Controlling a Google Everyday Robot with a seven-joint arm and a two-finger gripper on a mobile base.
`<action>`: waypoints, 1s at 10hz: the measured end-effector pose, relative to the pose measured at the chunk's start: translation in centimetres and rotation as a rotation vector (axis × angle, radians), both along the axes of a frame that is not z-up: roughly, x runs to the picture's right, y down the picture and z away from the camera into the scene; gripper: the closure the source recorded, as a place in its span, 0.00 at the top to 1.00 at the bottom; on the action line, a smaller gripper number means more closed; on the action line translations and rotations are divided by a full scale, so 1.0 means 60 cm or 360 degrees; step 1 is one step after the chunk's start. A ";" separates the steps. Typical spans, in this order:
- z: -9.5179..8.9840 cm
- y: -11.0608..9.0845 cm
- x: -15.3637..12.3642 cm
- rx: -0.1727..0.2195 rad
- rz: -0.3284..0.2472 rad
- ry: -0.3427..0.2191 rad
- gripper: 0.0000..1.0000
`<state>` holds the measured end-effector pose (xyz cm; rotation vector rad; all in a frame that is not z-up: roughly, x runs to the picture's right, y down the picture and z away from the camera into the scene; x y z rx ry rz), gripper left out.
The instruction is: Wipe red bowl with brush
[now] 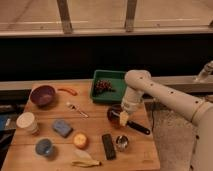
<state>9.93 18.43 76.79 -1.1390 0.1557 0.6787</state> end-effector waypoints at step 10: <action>0.017 -0.001 0.045 -0.0004 0.0001 0.0230 0.00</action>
